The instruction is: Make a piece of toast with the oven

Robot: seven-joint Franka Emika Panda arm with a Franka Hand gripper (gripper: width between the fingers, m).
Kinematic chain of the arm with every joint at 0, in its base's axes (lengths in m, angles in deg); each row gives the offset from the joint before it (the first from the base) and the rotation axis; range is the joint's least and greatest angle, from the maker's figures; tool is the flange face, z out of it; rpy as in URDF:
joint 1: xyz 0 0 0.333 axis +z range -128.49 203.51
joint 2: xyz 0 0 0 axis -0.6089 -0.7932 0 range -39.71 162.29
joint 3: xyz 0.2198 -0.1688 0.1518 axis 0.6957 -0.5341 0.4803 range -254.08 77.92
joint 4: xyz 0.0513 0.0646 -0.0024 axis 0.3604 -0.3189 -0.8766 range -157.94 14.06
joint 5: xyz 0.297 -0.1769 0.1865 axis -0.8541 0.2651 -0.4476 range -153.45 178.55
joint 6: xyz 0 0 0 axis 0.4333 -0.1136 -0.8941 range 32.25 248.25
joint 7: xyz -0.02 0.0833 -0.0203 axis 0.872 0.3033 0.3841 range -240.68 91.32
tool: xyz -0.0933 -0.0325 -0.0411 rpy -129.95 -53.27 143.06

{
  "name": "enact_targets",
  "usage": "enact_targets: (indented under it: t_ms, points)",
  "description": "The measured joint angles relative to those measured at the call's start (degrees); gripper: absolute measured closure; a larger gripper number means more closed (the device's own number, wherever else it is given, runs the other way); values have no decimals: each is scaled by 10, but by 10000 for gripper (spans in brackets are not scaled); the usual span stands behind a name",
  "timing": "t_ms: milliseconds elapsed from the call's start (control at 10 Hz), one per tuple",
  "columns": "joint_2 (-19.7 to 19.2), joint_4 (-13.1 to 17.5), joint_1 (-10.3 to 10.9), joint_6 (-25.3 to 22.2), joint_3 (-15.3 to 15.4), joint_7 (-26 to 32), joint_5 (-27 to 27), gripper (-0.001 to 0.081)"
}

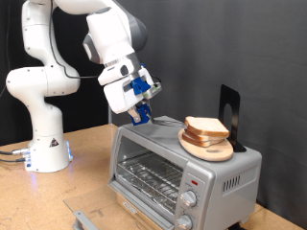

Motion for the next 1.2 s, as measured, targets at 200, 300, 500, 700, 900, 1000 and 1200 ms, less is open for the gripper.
enact_targets:
  t_ms: [200, 300, 500, 700, 900, 1000, 1200]
  points:
    - [-3, 6, 0, 0, 0, -1, 0, 438]
    - [-7, 10, 0, 0, 0, -1, 0, 438]
    - [-11, 14, 0, 0, 0, -1, 0, 438]
    - [-13, 17, 0, 0, 0, -1, 0, 438]
    - [-13, 17, 0, 0, 1, -1, 1, 438]
    - [-13, 17, 0, 0, 2, -2, 3, 438]
    - [-15, 17, -1, 0, 7, -13, 10, 438]
